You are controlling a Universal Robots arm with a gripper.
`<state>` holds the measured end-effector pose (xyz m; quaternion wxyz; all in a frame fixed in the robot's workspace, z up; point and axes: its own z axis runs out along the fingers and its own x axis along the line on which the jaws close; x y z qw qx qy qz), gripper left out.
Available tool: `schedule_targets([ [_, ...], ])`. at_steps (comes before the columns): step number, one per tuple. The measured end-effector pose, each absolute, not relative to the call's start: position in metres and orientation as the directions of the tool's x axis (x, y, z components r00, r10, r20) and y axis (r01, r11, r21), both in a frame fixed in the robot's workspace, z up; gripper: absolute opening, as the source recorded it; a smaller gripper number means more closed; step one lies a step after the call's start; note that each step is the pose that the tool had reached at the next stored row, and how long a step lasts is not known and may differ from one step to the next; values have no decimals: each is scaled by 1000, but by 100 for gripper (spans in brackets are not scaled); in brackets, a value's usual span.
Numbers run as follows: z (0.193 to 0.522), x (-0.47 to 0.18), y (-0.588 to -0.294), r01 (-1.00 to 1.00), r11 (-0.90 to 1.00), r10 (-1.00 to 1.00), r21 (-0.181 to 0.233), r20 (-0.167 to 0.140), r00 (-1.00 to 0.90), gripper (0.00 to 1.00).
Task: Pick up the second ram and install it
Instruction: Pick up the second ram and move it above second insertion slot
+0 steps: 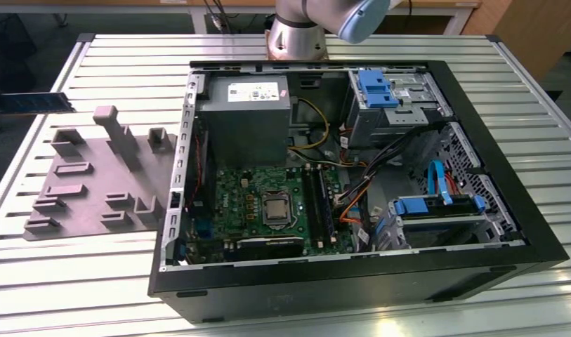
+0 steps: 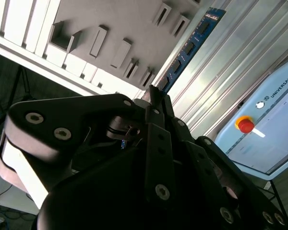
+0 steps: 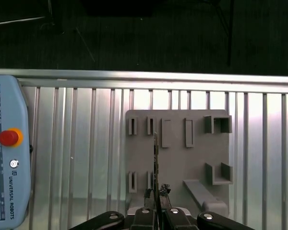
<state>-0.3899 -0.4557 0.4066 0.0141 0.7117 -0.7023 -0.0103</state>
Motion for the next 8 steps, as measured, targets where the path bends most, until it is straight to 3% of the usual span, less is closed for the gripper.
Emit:
schedule_targets([
  [8, 407, -384, -456, -999, -13, -1000, 35, 5, 13, 14],
])
